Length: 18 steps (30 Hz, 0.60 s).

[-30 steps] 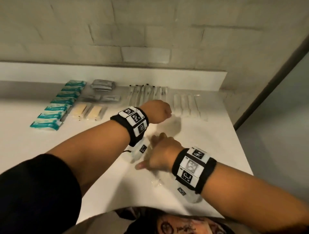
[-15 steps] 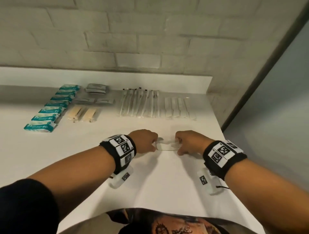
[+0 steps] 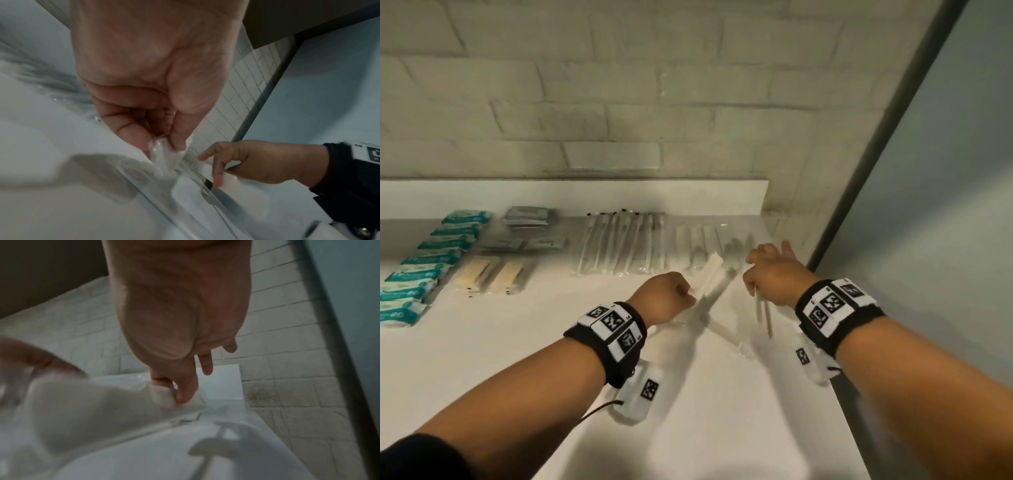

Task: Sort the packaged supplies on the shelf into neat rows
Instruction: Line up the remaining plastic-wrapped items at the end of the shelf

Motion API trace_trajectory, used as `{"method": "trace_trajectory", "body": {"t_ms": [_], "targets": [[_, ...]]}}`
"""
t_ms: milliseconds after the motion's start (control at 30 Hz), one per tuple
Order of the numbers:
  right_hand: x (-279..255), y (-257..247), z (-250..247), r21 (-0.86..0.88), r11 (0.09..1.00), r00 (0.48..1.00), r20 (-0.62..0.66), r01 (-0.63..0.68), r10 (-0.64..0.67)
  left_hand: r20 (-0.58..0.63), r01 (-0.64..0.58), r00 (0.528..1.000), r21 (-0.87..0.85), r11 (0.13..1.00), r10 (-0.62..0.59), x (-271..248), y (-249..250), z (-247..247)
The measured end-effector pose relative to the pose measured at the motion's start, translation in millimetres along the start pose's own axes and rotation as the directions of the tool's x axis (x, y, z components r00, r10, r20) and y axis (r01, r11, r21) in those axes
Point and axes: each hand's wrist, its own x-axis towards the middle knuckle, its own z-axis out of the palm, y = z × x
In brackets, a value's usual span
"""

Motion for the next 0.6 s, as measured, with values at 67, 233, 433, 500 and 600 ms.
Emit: {"method": "trace_trajectory", "body": {"t_ms": [67,233,433,500,600], "targets": [[9,-1,0,-0.015,0.999,0.997,-0.065,0.031,-0.031,-0.017,0.021,1.0,-0.101,0.995,-0.023,4,6,5],[26,1,2,0.855,0.503,0.966,-0.009,-0.127,0.259,-0.061,0.01,0.998,-0.334,0.943,-0.032,26,23,14],[45,18,-1,0.938,0.296,0.943,0.079,-0.18,0.324,-0.038,-0.101,0.995,-0.229,0.968,0.094,71,52,27],[59,37,1,0.89,0.37,0.899,0.09,-0.265,0.429,-0.045,-0.168,0.984,0.111,0.98,0.173,89,52,29],[77,55,4,0.764,0.561,0.907,0.076,-0.319,0.413,0.002,-0.232,0.967,0.413,0.881,0.253,110,52,31]]}}
